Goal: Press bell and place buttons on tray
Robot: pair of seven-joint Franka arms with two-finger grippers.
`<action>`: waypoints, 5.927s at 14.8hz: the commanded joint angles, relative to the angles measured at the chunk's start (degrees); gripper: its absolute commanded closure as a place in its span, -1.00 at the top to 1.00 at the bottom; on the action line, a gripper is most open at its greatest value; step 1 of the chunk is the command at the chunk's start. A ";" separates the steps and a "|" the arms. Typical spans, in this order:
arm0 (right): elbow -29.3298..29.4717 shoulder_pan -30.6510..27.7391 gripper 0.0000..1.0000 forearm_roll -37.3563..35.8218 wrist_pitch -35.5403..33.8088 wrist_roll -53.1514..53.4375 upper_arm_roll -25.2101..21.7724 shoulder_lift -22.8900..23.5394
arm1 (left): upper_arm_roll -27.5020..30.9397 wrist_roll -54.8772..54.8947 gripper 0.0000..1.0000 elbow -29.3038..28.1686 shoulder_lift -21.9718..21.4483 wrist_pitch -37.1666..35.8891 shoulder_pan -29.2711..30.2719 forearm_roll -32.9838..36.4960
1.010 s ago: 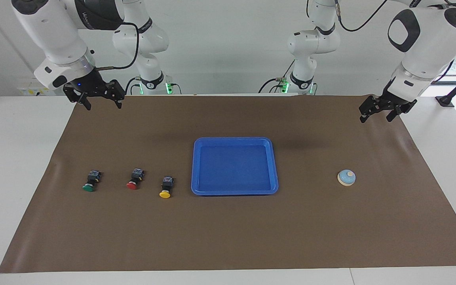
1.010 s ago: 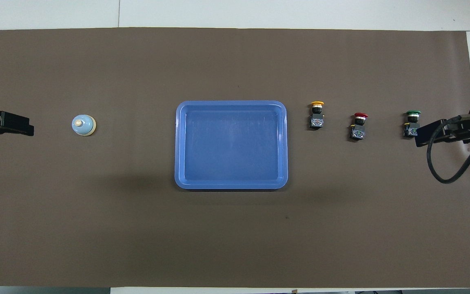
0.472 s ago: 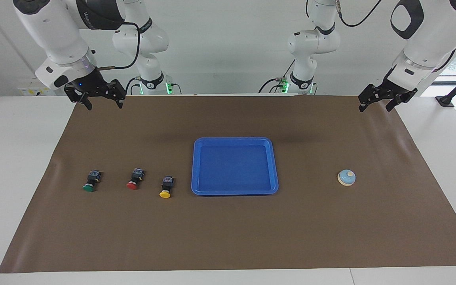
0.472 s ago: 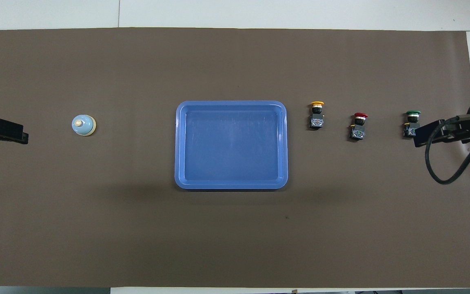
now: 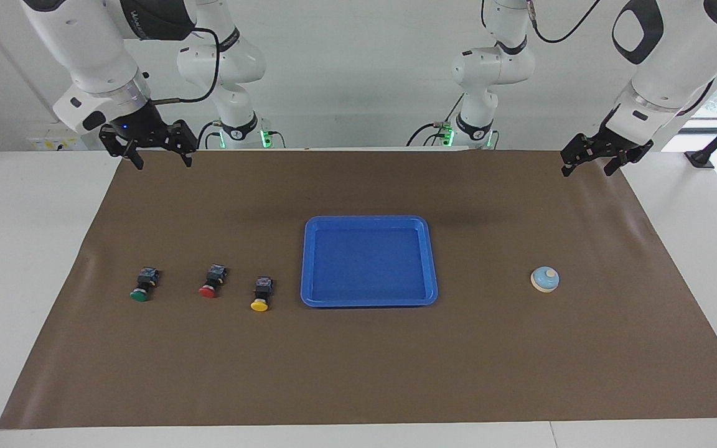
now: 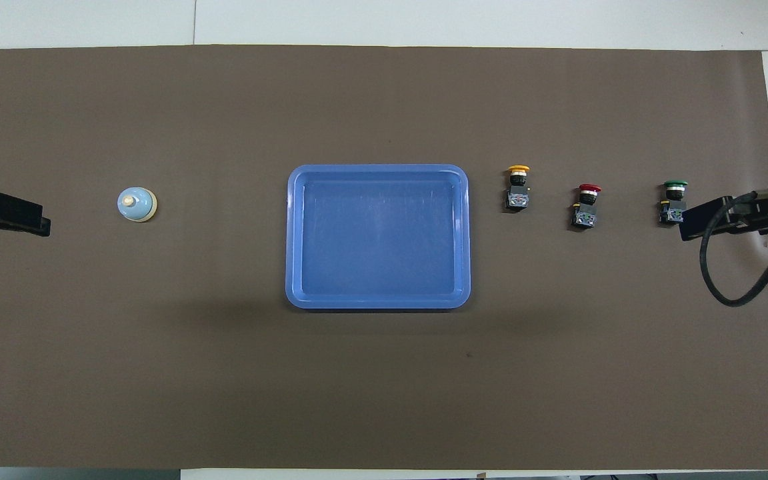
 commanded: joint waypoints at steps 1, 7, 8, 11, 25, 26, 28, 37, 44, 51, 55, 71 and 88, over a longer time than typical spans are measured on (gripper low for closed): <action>-1.33 -0.40 1.00 -0.18 -0.39 -0.61 0.61 -1.41 | 0.35 0.46 1.00 1.14 0.41 -1.49 -0.57 -0.09; -10.10 0.04 1.00 -0.18 7.66 3.26 2.19 -4.39 | 0.35 0.99 1.00 1.14 0.50 -0.87 -0.57 0.00; -12.90 0.04 1.00 -0.18 11.00 4.05 2.98 -4.75 | 0.44 1.43 1.00 1.14 0.59 -0.78 -0.57 0.08; -16.71 0.12 1.00 -0.18 16.38 7.82 4.13 -3.53 | 0.53 3.01 1.00 1.23 0.68 0.53 -0.57 0.08; -11.98 6.97 1.00 -0.18 43.36 14.51 4.22 22.57 | 0.61 2.57 1.00 1.14 -0.47 0.36 0.04 0.00; -10.92 7.76 1.00 -0.18 44.16 16.08 4.22 24.15 | 0.61 2.57 1.00 1.14 -0.47 0.36 0.04 0.00; -10.12 8.91 1.00 -0.36 45.56 17.85 4.13 26.00 | 0.61 2.57 1.00 1.14 -0.47 0.36 0.04 0.00; -11.08 8.38 0.91 -2.82 48.65 18.99 4.04 28.82 | 0.61 2.57 1.00 1.14 -0.38 0.36 0.04 0.00; -11.79 8.82 -0.56 -2.82 46.19 19.08 4.04 28.47 | 0.61 2.57 1.00 1.14 -0.47 0.36 0.04 0.00; -8.29 9.17 -1.00 -2.82 40.24 18.91 4.22 27.07 | 0.61 2.57 1.00 1.14 -0.47 0.36 0.04 0.00; -0.11 14.17 -1.00 -1.86 27.40 20.74 4.31 26.37 | 0.61 2.57 1.00 1.14 -0.47 0.36 0.04 0.00; -9.67 25.44 -1.00 -1.59 43.28 38.51 4.31 28.04 | 0.61 2.57 1.00 1.14 -0.47 0.36 0.04 0.00; -4.32 12.36 1.00 -1.76 24.04 28.95 3.60 19.07 | 0.61 2.57 1.00 1.14 -0.47 0.36 0.04 0.00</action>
